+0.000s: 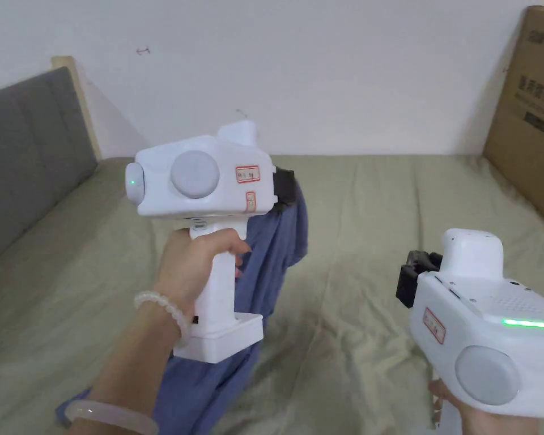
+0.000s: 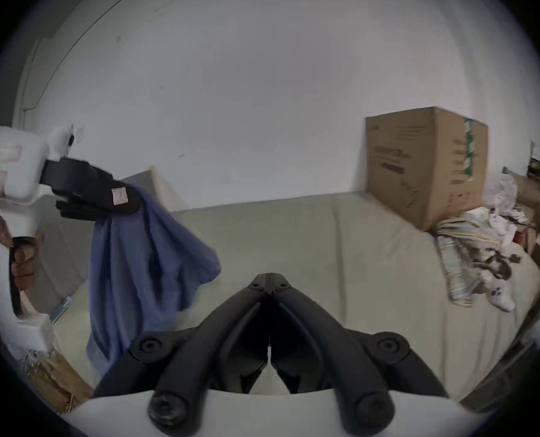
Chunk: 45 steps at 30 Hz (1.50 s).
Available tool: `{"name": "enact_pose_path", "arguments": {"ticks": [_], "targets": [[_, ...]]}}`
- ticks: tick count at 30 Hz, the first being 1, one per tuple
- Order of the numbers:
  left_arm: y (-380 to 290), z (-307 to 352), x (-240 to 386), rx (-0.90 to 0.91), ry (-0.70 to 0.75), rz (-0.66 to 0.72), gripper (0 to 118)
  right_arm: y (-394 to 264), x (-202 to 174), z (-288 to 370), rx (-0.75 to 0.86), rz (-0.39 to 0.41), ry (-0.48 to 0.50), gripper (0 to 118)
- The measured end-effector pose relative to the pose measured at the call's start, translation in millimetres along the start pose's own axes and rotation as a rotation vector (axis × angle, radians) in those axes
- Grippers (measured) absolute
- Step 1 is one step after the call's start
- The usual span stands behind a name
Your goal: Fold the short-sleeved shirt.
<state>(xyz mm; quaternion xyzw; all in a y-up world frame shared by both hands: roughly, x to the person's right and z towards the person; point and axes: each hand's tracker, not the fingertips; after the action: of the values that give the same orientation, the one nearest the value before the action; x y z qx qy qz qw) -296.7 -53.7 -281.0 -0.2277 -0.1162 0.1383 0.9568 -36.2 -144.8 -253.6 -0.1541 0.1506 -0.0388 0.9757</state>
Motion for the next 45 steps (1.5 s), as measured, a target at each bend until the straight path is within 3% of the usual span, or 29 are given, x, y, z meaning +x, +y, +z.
{"name": "enact_pose_path", "arguments": {"ticks": [3, 6, 8, 11, 14, 15, 18, 20, 21, 22, 23, 24, 25, 29, 30, 31, 32, 33, 34, 35, 41, 42, 45], "targets": [[-13.7, -23.4, 47.1, -0.005, -0.183, 0.026, 1, 5.4, 40.0, 15.3, 0.029, -0.046, -0.076, 1], [-47.3, -55.9, 72.1, -0.067, -0.232, 0.037, 1, 3.7, 70.9, 28.3, 0.04, -0.059, -0.136, 1], [-82.9, -92.2, 69.9, -0.181, -0.198, 0.066, 1, -0.5, 85.1, 31.7, 0.022, -0.064, -0.162, 1], [-150.8, -141.0, 66.9, -0.373, -0.076, -0.021, 1, -12.2, 96.4, 33.0, -0.009, -0.078, -0.182, 1], [-216.1, -169.1, 59.2, -0.564, -0.071, 0.08, 1, -25.8, 98.6, 29.6, -0.052, -0.077, -0.179, 1], [-227.8, -171.6, 55.7, -0.582, -0.082, 0.116, 1, -29.2, 98.1, 28.1, -0.065, -0.07, -0.178, 1], [-248.7, -168.2, 58.7, -0.566, -0.023, 0.038, 3, -37.1, 95.4, 22.4, -0.1, -0.054, -0.17, 1], [-242.5, -163.6, 58.1, -0.556, -0.036, 0.047, 20, -39.3, 93.3, 18.0, -0.115, -0.057, -0.165, 1], [-237.8, -162.9, 56.9, -0.555, -0.037, 0.058, 38, -39.8, 92.2, 16.5, -0.119, -0.06, -0.161, 1], [-232.6, -161.6, 55.3, -0.553, -0.04, 0.065, 74, -40.4, 90.8, 15.3, -0.122, -0.064, -0.156, 1], [-227.9, -158.6, 53.9, -0.544, -0.045, 0.07, 99, -40.5, 88.8, 14.0, -0.124, -0.066, -0.151, 1], [-220.4, -154.2, 52.0, -0.528, -0.047, 0.07, 113, -40.7, 86.4, 13.0, -0.127, -0.065, -0.145, 1], [-214.6, -147.9, 50.4, -0.505, -0.041, 0.067, 114, -40.9, 84.1, 12.3, -0.129, -0.061, -0.139, 1], [-186.6, -106.8, 27.4, -0.426, -0.018, 0.063, 108, -42.0, 74.7, 10.9, -0.141, -0.036, -0.123, 1], [-184.6, -91.8, 17.3, -0.396, 0.008, 0.067, 96, -42.9, 72.7, 11.3, -0.143, -0.036, -0.119, 1], [-186.2, -75.4, 6.4, -0.36, 0.035, 0.086, 59, -44.0, 70.9, 11.5, -0.144, -0.035, -0.112, 1], [-188.1, -56.9, -7.5, -0.333, 0.063, 0.108, 34, -45.1, 68.5, 11.0, -0.147, -0.034, -0.104, 1], [-195.4, -41.2, -20.7, -0.33, 0.094, 0.124, 21, -46.6, 65.7, 10.3, -0.151, -0.031, -0.1, 1], [-204.3, -31.7, -30.7, -0.354, 0.146, 0.134, 21, -48.9, 63.3, 9.9, -0.153, -0.028, -0.097, 1], [-216.8, -19.4, -41.4, -0.359, 0.207, 0.117, 1, -51.2, 60.1, 8.3, -0.157, -0.029, -0.093, 1], [-258.7, 19.5, -79.2, -0.36, 0.272, 0.209, 1, -60.3, 38.3, -3.7, -0.198, -0.041, -0.046, 1], [-257.8, 18.2, -78.5, -0.37, 0.283, 0.195, 6, -60.5, 35.4, -5.0, -0.199, -0.034, -0.041, 1], [-253.4, 2.9, -75.3, -0.411, 0.282, 0.117, 64, -57.8, 30.0, -7.2, -0.202, -0.024, -0.02, 1]]}}
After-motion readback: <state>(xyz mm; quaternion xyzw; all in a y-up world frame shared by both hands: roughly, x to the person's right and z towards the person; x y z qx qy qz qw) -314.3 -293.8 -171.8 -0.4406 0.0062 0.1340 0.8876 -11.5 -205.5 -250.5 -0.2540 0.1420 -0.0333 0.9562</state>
